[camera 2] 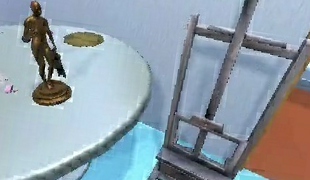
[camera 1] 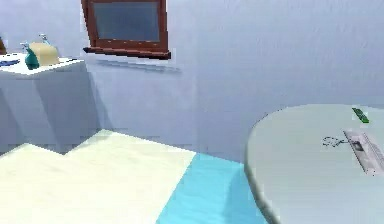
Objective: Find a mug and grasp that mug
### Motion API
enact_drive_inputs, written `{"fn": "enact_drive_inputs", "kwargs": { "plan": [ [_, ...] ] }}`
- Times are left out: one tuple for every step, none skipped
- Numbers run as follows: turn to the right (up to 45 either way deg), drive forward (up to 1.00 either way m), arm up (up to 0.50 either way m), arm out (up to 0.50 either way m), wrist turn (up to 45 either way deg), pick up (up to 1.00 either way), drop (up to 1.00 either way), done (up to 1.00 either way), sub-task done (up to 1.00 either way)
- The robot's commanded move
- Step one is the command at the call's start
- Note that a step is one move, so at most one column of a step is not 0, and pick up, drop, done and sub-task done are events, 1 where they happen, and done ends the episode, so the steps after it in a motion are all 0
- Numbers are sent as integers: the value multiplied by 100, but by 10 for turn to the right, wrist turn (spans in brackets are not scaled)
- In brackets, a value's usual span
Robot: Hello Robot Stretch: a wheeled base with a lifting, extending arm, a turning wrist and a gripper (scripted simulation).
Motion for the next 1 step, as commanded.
{"fn": "enact_drive_inputs", "kwargs": {
  "plan": [
    [-450,0,0,0,0,0,0,0,0]
  ]
}}
